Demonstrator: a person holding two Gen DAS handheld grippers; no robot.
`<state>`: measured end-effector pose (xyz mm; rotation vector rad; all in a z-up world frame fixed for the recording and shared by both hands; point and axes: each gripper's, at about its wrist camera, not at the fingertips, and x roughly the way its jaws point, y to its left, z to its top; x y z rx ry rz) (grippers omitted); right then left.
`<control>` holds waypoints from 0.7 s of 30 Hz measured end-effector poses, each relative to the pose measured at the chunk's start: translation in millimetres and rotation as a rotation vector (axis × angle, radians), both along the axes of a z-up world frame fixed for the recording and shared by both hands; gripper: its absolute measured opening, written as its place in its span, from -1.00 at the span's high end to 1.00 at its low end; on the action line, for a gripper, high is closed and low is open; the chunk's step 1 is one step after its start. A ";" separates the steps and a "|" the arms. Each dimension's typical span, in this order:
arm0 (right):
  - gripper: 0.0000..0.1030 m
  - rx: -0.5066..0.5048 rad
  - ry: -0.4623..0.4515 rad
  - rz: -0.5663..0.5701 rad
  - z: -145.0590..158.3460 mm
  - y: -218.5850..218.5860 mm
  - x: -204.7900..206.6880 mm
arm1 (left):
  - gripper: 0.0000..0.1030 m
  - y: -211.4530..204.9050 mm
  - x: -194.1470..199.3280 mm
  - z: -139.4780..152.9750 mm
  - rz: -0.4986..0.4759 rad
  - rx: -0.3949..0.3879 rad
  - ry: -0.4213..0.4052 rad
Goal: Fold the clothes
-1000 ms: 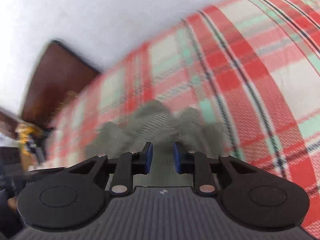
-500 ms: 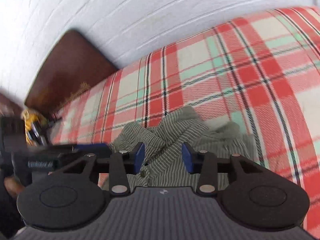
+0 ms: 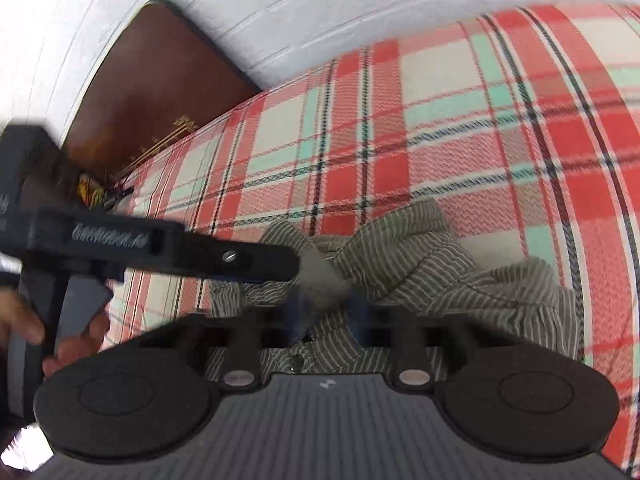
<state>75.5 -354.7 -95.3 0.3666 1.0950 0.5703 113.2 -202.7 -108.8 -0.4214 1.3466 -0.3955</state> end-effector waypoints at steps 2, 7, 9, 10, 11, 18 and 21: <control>0.77 -0.003 -0.028 0.035 6.0 5.4 -3.6 | -0.41 -1.4 4.2 1.5 -0.006 0.005 0.013; 0.79 -0.021 -0.100 0.133 20.9 21.7 -12.7 | -0.42 -5.6 13.8 5.0 -0.027 0.018 0.045; 0.79 -0.054 -0.143 0.201 26.2 35.0 -16.3 | -0.42 -10.5 13.1 5.7 -0.058 0.038 0.050; 0.79 -0.065 -0.159 0.226 27.8 40.0 -18.0 | -0.40 -12.7 12.5 5.9 -0.072 0.049 0.052; 0.79 -0.071 -0.171 0.248 29.1 44.2 -19.6 | -0.31 -14.0 11.3 5.1 -0.081 0.066 0.050; 0.73 -0.086 -0.175 0.257 27.4 45.8 -24.5 | 0.97 4.3 1.5 -0.7 -0.025 0.097 0.034; 0.58 -0.089 -0.178 0.241 33.6 37.9 -25.9 | 1.00 14.6 -4.5 2.0 0.017 0.069 0.006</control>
